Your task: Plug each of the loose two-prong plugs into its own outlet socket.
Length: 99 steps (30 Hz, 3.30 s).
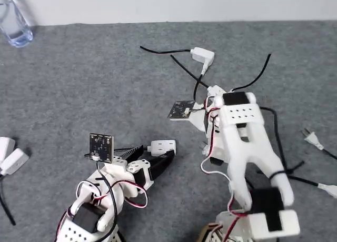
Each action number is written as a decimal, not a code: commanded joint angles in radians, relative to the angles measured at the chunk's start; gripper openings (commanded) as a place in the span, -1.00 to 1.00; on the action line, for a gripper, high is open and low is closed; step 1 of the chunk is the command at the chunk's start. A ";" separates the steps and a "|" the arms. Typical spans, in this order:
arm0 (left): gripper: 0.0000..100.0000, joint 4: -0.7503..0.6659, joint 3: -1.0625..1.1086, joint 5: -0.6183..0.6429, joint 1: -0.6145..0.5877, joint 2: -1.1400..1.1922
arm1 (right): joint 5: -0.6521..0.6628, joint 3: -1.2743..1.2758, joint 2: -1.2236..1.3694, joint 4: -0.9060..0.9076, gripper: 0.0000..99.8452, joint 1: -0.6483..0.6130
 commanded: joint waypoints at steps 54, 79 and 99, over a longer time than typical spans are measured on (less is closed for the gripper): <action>-0.38 0.020 -0.007 0.005 -0.003 -0.006 | -0.026 -0.146 0.387 -0.228 -0.57 -0.096; -0.38 0.020 -0.007 0.005 -0.003 -0.006 | -0.115 -0.150 0.222 -0.062 -0.98 -0.139; -0.38 0.020 -0.007 0.005 -0.003 -0.006 | -0.354 -0.187 -0.188 0.194 -0.98 -0.463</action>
